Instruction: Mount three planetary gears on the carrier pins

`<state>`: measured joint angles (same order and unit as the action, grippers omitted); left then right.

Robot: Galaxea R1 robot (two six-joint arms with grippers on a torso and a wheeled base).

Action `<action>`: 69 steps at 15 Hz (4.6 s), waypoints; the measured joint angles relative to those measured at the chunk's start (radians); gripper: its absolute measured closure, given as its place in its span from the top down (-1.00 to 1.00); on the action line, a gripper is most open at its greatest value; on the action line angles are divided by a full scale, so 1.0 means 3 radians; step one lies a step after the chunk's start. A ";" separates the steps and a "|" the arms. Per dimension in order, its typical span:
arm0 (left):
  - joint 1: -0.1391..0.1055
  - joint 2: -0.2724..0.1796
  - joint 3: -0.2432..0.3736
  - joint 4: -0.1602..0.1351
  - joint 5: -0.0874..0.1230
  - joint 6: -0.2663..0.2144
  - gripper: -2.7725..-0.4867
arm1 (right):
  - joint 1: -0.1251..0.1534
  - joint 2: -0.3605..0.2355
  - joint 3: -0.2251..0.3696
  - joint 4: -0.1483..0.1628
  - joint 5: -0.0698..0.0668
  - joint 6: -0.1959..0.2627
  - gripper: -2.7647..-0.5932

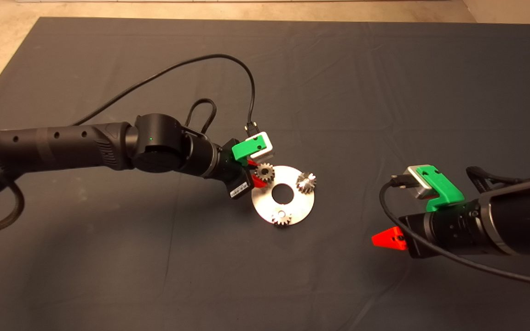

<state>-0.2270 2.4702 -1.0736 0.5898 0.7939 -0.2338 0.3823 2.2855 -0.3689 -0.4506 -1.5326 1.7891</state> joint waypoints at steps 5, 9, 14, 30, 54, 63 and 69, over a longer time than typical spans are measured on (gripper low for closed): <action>0.0000 -0.0003 -0.0002 -0.0011 -0.0002 0.0026 -0.96 | 0.0000 0.0000 -0.0001 0.0000 -0.0004 0.0000 0.48; 0.0000 0.0015 -0.0011 -0.0011 0.0019 0.0026 -0.96 | 0.0000 0.0001 -0.0001 0.0000 -0.0004 0.0000 0.48; 0.0045 0.0028 -0.0033 -0.0011 0.0177 0.0031 -0.96 | 0.0000 0.0000 -0.0001 0.0000 -0.0004 0.0000 0.48; 0.0060 0.0021 -0.0039 -0.0033 0.0172 0.0038 -0.92 | 0.0000 0.0000 -0.0001 0.0000 -0.0004 0.0000 0.48; -0.0421 -0.1194 0.1475 -0.0536 0.0960 -0.1689 -0.40 | 0.0396 0.1496 -0.0470 0.0009 0.0023 0.0028 0.48; -0.0465 -0.1555 0.2500 -0.0418 0.1512 -0.3397 -0.40 | 0.0481 0.1388 -0.0233 0.0051 0.0035 0.0349 0.48; -0.0465 -0.1773 0.2500 -0.0401 0.1597 -0.3267 -0.40 | 0.0162 0.0746 -0.0099 0.0069 0.0003 0.0388 0.48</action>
<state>-0.3664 1.9383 -0.3236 0.4694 1.2730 -1.2140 0.4310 2.5093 -0.3987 -0.4300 -1.5317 1.9055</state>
